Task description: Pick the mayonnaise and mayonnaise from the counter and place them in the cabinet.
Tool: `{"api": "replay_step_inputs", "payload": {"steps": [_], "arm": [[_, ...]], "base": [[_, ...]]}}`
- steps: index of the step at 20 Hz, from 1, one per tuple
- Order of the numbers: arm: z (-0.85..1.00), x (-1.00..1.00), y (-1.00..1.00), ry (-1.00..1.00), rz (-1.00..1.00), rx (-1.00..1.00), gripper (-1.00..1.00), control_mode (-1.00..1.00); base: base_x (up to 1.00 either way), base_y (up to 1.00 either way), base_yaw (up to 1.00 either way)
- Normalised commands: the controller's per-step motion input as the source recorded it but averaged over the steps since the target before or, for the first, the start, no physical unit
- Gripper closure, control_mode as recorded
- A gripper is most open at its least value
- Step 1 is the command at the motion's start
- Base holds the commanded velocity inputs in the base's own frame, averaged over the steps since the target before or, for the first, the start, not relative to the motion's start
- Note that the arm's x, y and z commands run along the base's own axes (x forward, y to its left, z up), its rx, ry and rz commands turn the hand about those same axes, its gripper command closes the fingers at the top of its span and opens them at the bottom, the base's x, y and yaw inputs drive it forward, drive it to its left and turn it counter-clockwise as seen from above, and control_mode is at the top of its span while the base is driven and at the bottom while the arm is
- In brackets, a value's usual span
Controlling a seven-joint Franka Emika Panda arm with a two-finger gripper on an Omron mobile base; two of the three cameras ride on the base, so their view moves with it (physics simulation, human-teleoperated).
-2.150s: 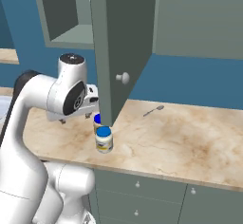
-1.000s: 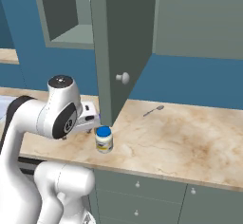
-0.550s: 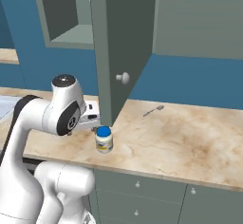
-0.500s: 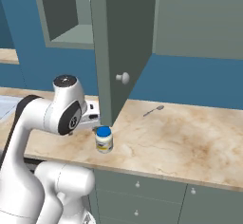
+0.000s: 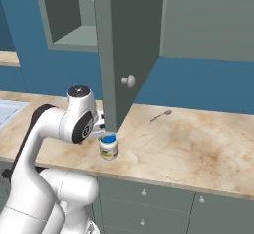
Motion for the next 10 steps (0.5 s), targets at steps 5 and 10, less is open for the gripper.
{"api": "replay_step_inputs", "payload": {"steps": [5, 10], "arm": [[-0.34, 0.1, 0.0, 0.0, 0.0, 0.0, -1.0, -1.0], [-0.18, 0.09, -0.1, 0.0, 0.0, 0.0, -1.0, -1.0]], "base": [[0.0, 0.0, 0.0], [0.0, 0.0, 0.0]]}}
